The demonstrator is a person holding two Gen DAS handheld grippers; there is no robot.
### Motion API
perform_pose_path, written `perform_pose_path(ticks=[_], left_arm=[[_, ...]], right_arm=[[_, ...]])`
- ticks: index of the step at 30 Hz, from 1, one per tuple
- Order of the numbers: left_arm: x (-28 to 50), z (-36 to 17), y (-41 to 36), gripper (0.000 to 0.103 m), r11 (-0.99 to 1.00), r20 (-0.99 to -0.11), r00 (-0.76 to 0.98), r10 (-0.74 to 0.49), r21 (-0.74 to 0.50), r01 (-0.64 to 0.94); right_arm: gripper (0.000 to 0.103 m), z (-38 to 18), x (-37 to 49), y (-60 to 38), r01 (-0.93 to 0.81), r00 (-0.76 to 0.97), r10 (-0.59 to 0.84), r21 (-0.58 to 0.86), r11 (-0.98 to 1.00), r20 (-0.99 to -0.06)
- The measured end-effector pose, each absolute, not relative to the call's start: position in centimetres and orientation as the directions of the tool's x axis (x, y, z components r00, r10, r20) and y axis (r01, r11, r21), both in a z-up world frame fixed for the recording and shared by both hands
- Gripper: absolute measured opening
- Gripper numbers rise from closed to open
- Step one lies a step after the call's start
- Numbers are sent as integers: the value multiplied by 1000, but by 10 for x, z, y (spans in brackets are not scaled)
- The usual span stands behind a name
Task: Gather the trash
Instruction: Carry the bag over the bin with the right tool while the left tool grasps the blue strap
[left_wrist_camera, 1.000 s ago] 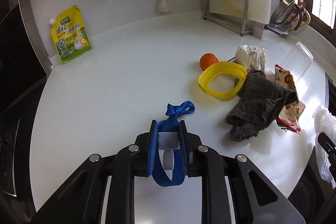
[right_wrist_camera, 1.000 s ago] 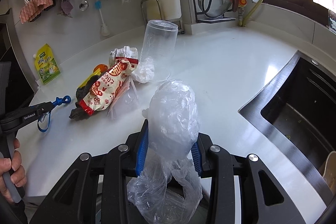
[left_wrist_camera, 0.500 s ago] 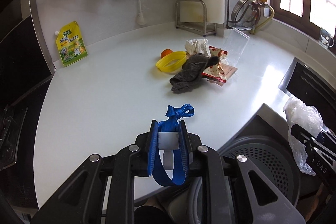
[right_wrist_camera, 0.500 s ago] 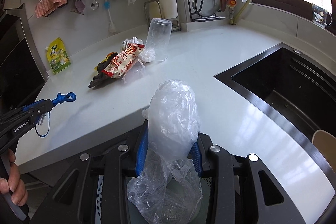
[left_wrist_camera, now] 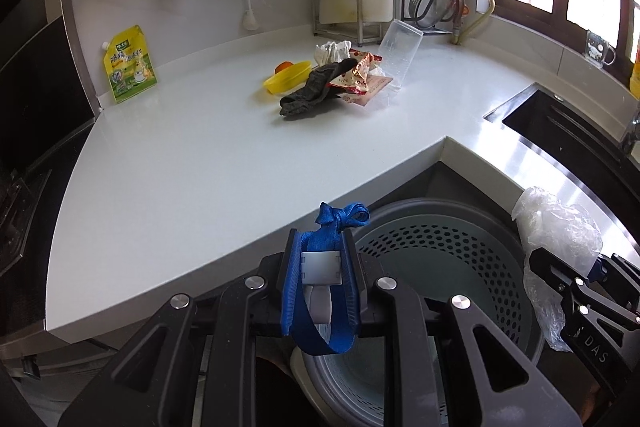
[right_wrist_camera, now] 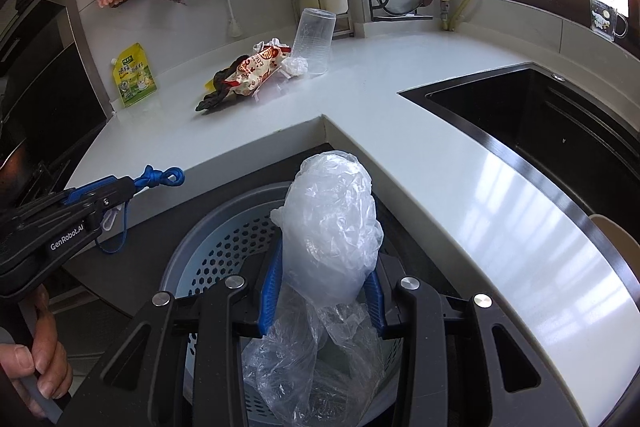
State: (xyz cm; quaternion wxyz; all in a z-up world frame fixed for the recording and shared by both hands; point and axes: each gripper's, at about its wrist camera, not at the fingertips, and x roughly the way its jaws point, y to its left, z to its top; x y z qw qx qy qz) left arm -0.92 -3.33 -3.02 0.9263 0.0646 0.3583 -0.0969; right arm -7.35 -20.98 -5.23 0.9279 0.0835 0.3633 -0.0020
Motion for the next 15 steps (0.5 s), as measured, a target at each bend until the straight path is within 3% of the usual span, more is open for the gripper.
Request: perform_pose_path(ticks=[15], left_arm=[[-16, -73, -50, 21, 964, -753, 640, -155, 27, 264]], right_arm=[[35, -90, -76, -211, 54, 656, 108, 189, 980, -747]])
